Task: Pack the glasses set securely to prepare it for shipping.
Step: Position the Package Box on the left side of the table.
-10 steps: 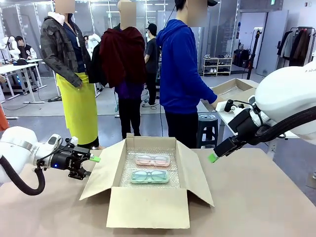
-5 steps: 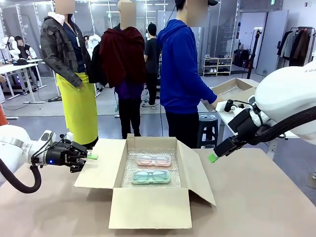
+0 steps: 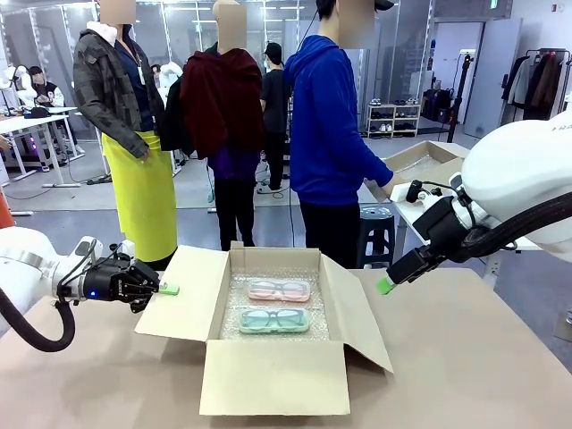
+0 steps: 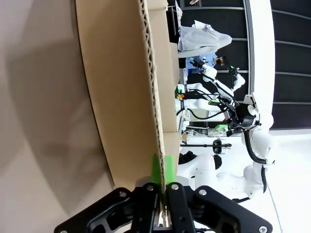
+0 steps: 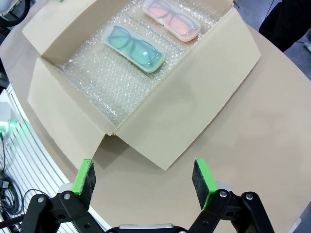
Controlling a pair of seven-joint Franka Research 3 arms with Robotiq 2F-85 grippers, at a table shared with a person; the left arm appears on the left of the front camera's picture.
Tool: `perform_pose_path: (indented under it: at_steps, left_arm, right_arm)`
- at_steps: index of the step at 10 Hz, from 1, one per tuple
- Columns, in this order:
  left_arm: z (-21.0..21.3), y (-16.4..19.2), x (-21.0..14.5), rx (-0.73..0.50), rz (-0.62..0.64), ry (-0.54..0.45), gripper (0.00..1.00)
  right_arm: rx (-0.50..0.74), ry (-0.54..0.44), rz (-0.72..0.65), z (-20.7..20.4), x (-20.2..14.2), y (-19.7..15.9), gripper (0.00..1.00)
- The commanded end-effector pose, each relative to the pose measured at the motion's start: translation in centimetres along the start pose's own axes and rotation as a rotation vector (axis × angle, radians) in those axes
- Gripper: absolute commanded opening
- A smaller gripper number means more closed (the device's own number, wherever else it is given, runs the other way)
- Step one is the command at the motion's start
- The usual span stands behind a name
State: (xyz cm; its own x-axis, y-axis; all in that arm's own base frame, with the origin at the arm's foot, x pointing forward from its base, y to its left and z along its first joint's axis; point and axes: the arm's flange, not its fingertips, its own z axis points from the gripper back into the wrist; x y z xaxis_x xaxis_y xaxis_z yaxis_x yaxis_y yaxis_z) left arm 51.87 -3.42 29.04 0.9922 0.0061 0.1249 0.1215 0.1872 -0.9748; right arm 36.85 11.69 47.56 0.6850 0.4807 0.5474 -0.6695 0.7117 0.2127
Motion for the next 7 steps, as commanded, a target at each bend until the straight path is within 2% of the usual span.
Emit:
perform_pose_path:
  at_steps: [1,7]
  left_arm:
    - [0.12,-0.16,0.12,-0.003,-0.003,-0.001,0.00]
    - [0.00,0.07,0.01,0.000,0.001,0.000,0.02]
  right_arm:
    - [-0.008,-0.005,0.009,-0.21,-0.14,0.01,1.00]
    - [-0.008,-0.005,0.009,-0.21,-0.14,0.01,1.00]
